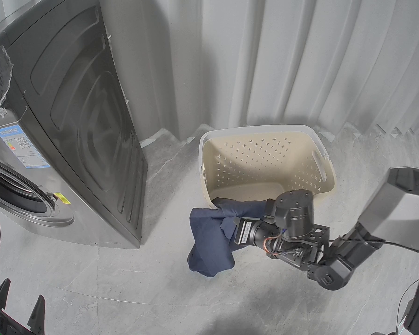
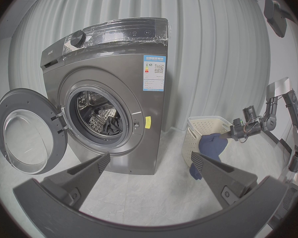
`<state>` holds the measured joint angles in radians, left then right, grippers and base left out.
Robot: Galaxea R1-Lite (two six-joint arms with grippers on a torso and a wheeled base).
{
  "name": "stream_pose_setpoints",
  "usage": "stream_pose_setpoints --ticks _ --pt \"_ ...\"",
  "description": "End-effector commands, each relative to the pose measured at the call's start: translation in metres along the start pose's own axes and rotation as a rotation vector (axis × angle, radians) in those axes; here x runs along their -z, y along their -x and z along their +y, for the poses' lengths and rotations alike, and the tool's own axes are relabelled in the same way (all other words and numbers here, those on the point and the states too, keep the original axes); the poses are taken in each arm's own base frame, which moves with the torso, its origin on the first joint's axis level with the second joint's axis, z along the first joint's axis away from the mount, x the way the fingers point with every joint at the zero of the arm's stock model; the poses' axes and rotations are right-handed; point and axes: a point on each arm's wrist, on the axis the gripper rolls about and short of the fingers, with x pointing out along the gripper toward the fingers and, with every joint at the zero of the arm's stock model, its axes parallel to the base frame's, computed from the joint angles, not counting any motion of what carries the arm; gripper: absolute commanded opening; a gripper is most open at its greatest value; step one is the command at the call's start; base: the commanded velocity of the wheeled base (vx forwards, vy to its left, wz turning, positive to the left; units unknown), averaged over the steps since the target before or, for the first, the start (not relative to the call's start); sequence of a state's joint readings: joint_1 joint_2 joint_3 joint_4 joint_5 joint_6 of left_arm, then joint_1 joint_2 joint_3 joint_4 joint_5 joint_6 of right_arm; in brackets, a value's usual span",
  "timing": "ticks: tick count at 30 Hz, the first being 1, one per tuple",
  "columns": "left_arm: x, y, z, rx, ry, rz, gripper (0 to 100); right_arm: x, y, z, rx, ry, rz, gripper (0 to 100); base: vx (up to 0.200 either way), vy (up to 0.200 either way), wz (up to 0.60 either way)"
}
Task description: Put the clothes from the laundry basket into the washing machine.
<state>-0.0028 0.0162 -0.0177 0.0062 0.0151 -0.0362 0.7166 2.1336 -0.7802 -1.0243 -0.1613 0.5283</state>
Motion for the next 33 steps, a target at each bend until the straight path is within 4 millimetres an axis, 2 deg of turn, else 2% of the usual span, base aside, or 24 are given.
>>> stream_pose_setpoints --ticks 1,3,5,6,7,8,16,19,20,21,23,26,33 --pt "0.004 0.0 0.0 0.0 -0.001 0.005 100 -0.023 0.047 0.005 -0.053 -0.006 -0.052 0 0.0 0.0 0.0" --pt "0.004 0.0 0.0 0.0 -0.002 0.003 100 -0.02 0.047 0.001 -0.041 -0.003 -0.04 0 0.0 0.0 0.0" --pt "0.004 0.0 0.0 0.0 -0.002 0.003 100 -0.005 0.036 -0.009 -0.007 0.015 0.007 0 0.0 0.0 0.0" --pt "0.004 0.0 0.0 0.0 -0.002 0.003 100 -0.003 0.036 -0.009 -0.006 0.017 0.01 0 0.0 0.0 0.0" --pt "0.004 0.0 0.0 0.0 -0.001 0.003 100 0.008 0.025 -0.018 0.024 0.038 0.043 0 0.0 0.0 0.0" --pt "0.004 0.0 0.0 0.0 -0.001 0.005 100 0.013 0.02 -0.021 0.034 0.05 0.056 100 0.0 0.0 0.0" --pt "0.004 0.0 0.0 0.0 0.001 0.005 100 0.026 0.005 -0.027 0.03 0.083 0.057 100 0.0 0.0 0.0" --pt "0.004 0.0 0.0 0.0 0.001 0.005 100 0.026 0.003 -0.044 0.082 0.119 0.076 100 0.0 0.0 0.0" --pt "0.004 0.0 0.0 0.0 0.001 0.005 100 0.026 0.003 -0.044 0.082 0.119 0.076 100 0.0 0.0 0.0" --pt "0.004 0.0 0.0 0.0 0.001 0.005 100 0.026 -0.002 -0.058 0.121 0.157 0.081 100 0.0 0.0 0.0" --pt "0.004 0.0 0.0 0.0 0.001 0.005 100 0.027 -0.008 -0.073 0.156 0.197 0.082 100 0.0 0.0 0.0" --pt "0.004 0.0 0.0 -0.002 0.001 0.003 100 0.024 -0.019 -0.083 0.185 0.208 0.065 100 0.0 0.0 0.0" --pt "0.004 0.0 0.0 -0.002 0.001 0.004 100 0.017 -0.041 -0.08 0.165 0.21 0.019 100 0.0 0.0 0.0"
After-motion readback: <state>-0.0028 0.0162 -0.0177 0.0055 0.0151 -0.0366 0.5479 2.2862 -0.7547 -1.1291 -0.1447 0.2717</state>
